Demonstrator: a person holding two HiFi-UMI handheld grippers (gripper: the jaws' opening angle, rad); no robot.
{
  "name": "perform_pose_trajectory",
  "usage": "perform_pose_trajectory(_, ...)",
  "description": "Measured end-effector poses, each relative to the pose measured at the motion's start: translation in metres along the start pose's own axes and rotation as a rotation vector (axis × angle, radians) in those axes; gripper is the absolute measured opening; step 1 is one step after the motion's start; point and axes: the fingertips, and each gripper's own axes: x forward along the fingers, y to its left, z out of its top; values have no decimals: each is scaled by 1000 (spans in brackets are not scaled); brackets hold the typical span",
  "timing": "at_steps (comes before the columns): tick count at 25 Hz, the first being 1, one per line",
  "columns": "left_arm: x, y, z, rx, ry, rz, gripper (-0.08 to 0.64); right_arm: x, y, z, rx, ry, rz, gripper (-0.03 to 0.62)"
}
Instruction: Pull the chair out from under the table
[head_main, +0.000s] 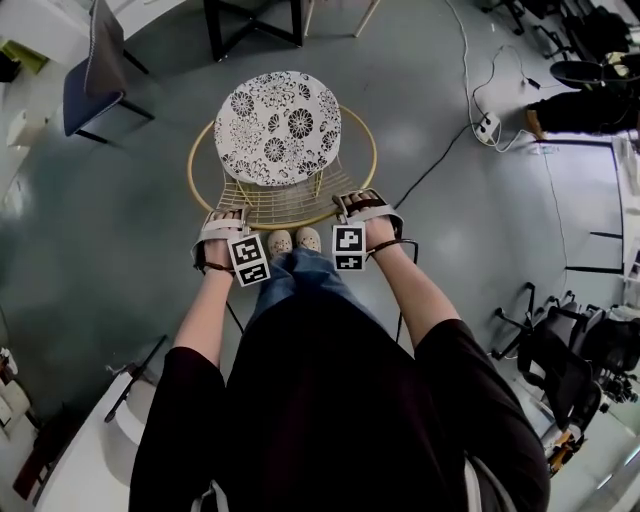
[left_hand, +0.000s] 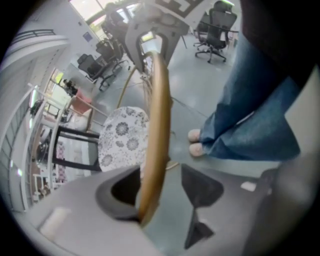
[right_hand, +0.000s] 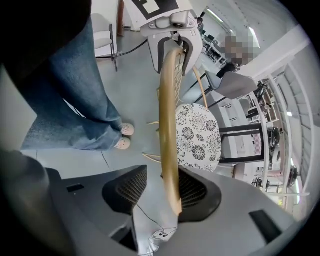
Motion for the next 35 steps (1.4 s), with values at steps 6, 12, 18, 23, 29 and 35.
perform_pose_trajectory(6, -15, 4, 5, 8, -18, 38, 200, -12, -11, 1, 44, -51, -48, 149)
perform_pose_trajectory(12, -39, 9, 13, 41, -41, 37, 103, -28, -14, 0, -18, -73, -69, 101)
perform_pose_trajectory(18, -59, 9, 13, 18, -41, 39, 69, -49, -14, -1, 79, -112, -95, 32)
perform_pose_trajectory(23, -79, 24, 5, -93, -78, 90, 8, -73, -45, 6, 219, -171, -172, 23)
perform_pose_trajectory(29, -130, 80, 25, -318, -214, 254, 8, -127, -107, 2, 499, -250, -333, 20)
perform_pose_trajectory(35, -210, 139, 48, -477, -405, 477, 8, -217, -167, 10, 737, -456, -551, 20)
